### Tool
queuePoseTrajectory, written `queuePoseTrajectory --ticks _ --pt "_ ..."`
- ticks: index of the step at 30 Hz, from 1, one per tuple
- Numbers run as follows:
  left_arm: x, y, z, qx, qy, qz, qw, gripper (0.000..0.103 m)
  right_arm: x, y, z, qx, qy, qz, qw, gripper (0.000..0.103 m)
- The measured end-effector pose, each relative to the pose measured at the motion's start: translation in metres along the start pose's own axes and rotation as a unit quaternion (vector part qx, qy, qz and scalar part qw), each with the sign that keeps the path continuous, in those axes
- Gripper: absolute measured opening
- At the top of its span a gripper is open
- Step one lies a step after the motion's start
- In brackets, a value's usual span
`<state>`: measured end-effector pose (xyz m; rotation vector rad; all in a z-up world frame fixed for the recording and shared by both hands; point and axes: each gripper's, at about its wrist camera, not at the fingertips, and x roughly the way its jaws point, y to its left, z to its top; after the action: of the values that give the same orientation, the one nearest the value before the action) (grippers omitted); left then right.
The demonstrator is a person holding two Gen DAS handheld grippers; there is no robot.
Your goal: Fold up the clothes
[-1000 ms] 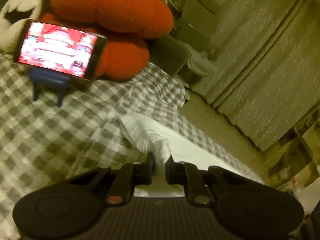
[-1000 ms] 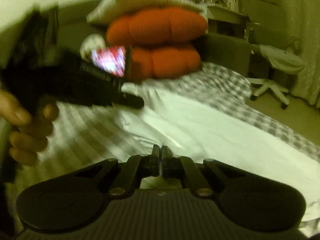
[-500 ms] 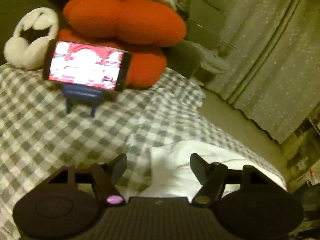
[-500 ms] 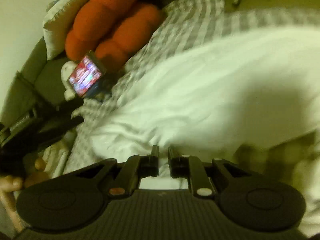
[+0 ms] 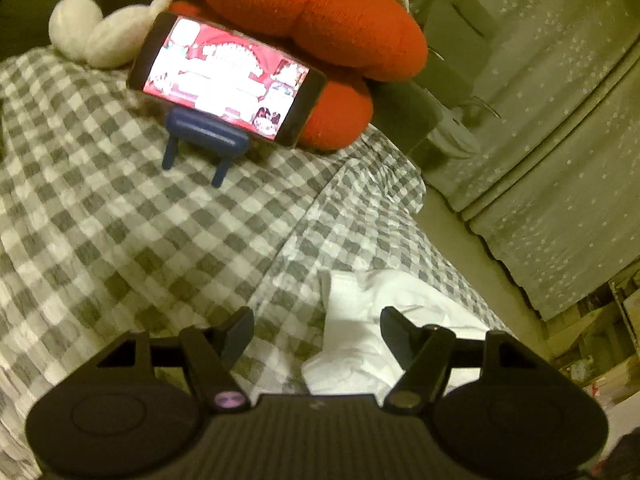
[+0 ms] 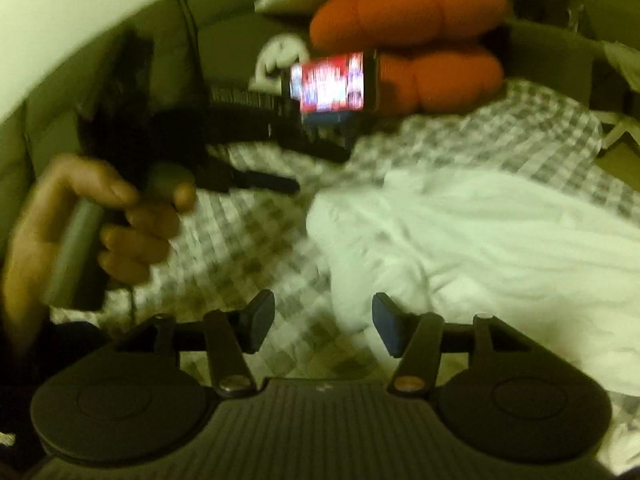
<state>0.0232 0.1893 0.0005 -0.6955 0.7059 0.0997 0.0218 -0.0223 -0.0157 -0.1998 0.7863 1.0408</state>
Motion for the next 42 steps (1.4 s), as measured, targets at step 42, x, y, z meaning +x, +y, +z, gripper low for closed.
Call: queuePoseTrajectory --ticks 42 --pt "0.066 -0.003 0.012 0.105 0.019 -0.054 0.9929 0.052 0.004 0.128 -0.056 -0.284 -0.037 -0.097 0.953 0.041"
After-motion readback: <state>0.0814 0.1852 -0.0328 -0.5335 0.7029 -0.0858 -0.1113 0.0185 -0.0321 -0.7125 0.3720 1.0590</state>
